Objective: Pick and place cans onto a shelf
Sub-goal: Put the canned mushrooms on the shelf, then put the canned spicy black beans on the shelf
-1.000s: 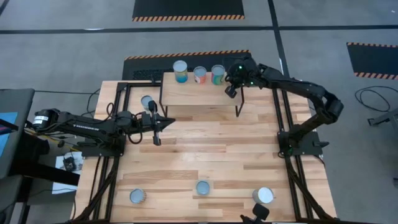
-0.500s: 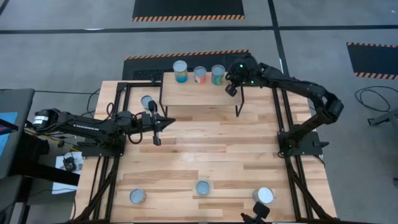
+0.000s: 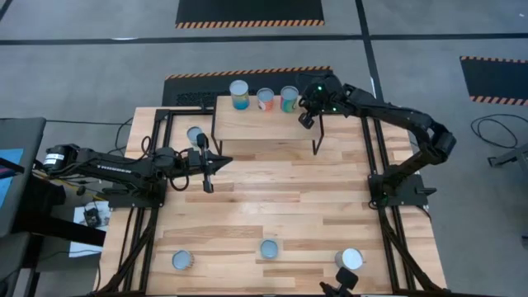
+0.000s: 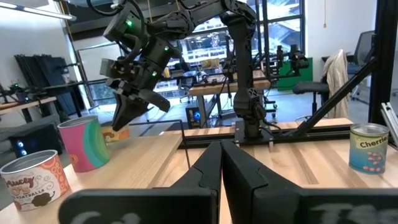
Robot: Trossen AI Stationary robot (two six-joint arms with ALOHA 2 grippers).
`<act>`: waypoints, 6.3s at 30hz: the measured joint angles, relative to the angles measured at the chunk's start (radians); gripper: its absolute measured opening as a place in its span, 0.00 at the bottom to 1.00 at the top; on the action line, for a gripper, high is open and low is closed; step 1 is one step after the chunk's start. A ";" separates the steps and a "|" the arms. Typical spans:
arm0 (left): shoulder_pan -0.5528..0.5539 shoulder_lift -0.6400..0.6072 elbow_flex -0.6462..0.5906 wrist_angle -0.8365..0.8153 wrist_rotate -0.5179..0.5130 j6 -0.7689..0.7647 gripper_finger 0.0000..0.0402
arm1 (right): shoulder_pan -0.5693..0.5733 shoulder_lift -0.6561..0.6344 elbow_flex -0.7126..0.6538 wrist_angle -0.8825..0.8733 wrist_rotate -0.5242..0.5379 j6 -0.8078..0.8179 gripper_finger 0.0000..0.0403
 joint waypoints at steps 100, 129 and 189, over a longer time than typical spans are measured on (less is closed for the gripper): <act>0.000 0.000 0.000 0.022 0.003 -0.001 0.00 | 0.026 0.066 0.049 0.022 -0.053 -0.057 0.05; 0.000 0.000 0.000 0.022 0.004 0.000 0.00 | 0.024 0.065 0.049 -0.017 -0.001 -0.029 0.20; -0.769 0.319 0.689 -1.320 -0.308 -0.826 0.01 | 0.525 -0.641 -0.789 0.847 0.050 -0.158 0.02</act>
